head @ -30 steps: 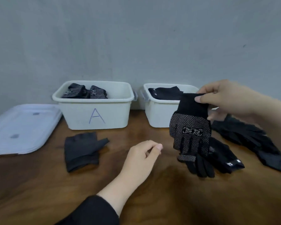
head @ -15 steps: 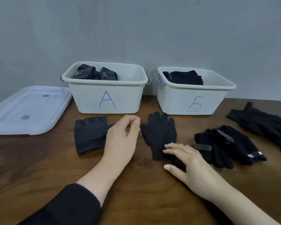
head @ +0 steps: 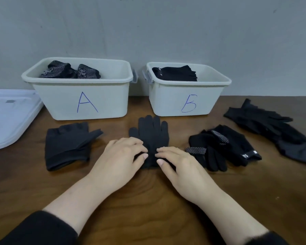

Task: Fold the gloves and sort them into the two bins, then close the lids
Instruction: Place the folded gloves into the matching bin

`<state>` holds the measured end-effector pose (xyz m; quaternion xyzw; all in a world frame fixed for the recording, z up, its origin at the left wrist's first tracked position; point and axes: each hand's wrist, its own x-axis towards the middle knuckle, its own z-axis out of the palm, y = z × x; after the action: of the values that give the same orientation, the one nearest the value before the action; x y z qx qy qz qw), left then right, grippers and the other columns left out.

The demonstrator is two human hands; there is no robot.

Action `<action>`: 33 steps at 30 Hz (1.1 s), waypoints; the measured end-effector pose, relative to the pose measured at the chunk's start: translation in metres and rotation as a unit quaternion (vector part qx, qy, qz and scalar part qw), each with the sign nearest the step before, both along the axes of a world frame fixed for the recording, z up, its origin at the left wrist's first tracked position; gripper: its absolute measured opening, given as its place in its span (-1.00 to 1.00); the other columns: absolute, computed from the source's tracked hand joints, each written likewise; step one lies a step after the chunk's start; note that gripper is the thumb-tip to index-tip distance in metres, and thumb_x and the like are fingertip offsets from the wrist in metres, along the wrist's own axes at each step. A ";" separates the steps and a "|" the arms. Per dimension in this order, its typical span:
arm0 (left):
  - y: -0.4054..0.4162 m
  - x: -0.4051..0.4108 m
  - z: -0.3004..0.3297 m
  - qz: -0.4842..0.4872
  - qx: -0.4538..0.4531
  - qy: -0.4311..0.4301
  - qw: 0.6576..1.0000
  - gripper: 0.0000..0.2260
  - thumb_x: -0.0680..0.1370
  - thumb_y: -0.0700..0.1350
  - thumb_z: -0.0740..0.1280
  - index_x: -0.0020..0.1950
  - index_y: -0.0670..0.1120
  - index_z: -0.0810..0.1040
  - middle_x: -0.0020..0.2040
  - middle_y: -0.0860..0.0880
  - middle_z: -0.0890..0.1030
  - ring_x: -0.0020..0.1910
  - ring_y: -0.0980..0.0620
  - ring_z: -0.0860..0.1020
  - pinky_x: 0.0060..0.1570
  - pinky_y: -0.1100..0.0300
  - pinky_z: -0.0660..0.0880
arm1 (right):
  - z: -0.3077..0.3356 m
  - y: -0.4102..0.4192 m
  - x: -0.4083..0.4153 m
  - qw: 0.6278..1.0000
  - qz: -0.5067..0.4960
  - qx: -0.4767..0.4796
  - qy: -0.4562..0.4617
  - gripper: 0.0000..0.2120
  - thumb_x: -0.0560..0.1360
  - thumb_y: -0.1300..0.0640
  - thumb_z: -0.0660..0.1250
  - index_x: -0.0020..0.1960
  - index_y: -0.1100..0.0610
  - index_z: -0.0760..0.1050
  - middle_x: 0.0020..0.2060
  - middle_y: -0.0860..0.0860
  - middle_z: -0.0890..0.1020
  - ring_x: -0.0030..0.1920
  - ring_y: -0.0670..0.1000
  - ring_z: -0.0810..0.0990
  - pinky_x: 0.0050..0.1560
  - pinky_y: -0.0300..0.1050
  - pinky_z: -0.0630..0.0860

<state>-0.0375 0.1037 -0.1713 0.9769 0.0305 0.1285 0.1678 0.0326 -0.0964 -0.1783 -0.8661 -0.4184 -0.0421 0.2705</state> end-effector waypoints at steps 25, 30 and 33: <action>-0.098 0.053 0.021 0.001 -0.256 -0.068 0.964 -0.70 0.66 0.10 0.21 0.36 0.13 0.53 0.15 0.30 0.53 0.12 0.35 0.46 0.11 0.53 0.31 | 0.018 -0.095 0.077 0.963 -0.183 0.151 -0.127 -0.79 0.61 0.22 0.34 0.21 0.05 0.60 0.14 -0.10 0.62 0.17 -0.05 0.56 0.27 0.04 0.50; -0.108 0.074 0.035 0.033 -0.542 0.034 0.839 -0.74 0.62 0.16 0.29 0.19 0.11 0.67 0.11 0.21 0.67 0.17 0.23 0.56 0.13 0.29 0.45 | 0.023 -0.088 0.063 0.971 -0.075 0.191 -0.122 -0.75 0.59 0.28 0.34 0.24 0.12 0.60 0.18 -0.10 0.58 0.25 -0.13 0.54 0.30 -0.29 0.42; -0.112 0.079 0.033 0.032 -0.642 0.045 0.765 -0.86 0.58 -0.02 0.41 0.10 0.04 0.71 0.06 0.10 0.71 0.17 0.11 0.61 0.26 0.09 0.51 | 0.021 -0.087 0.065 0.974 -0.047 0.197 -0.101 -0.73 0.58 0.28 0.37 0.26 0.14 0.60 0.20 -0.09 0.59 0.28 -0.08 0.55 0.31 -0.22 0.45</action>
<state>0.0418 -0.0087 -0.1386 0.6440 0.1446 0.0397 0.7502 0.0974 -0.1832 -0.1574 -0.8058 -0.3860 -0.2233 0.3896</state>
